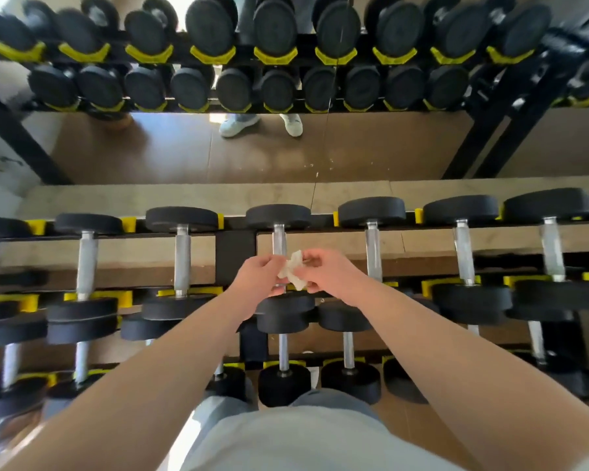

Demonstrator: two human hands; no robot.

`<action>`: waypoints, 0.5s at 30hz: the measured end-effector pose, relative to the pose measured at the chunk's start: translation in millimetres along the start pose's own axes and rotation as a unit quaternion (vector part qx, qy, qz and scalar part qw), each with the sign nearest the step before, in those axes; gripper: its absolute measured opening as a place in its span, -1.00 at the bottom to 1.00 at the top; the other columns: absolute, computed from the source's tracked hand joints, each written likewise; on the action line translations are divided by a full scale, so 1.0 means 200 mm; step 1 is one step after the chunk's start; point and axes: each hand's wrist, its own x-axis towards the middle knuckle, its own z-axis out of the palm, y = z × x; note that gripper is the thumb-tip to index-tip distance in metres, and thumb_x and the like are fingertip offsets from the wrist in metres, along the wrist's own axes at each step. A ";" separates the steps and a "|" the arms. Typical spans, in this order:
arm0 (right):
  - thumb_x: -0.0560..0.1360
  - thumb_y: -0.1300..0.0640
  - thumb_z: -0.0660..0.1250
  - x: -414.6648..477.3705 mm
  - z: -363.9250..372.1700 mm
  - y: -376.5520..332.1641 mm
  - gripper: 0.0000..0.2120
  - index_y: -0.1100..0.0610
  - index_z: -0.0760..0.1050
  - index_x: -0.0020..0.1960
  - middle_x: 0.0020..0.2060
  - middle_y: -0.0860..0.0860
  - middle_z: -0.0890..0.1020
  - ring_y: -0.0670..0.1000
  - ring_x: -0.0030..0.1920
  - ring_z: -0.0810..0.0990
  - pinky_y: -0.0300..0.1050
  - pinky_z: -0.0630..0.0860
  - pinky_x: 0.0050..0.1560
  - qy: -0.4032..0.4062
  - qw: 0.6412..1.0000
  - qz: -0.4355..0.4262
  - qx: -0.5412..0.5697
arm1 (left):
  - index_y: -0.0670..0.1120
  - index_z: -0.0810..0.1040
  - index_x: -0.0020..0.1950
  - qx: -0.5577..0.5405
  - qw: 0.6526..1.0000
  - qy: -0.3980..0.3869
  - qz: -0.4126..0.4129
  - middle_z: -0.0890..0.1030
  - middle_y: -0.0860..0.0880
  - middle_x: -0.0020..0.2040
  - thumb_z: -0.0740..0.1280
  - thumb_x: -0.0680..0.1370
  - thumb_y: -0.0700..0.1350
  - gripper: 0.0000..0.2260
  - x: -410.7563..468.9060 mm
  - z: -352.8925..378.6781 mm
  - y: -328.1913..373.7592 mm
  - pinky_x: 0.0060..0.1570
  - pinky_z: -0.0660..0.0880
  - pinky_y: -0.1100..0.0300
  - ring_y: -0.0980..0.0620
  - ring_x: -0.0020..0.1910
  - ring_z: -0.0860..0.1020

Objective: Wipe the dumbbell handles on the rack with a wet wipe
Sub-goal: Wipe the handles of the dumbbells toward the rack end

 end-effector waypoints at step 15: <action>0.65 0.15 0.34 0.13 -0.03 -0.07 -0.74 0.09 0.52 0.33 0.05 0.10 0.67 0.09 -0.01 0.69 0.01 0.69 0.09 -0.088 0.994 0.030 -0.058 | 0.02 0.66 0.14 -0.010 0.999 0.027 0.016 0.71 -0.04 -0.04 0.32 0.67 -0.09 -0.87 0.06 -0.09 0.03 -0.15 0.61 0.25 0.10 -0.14 0.67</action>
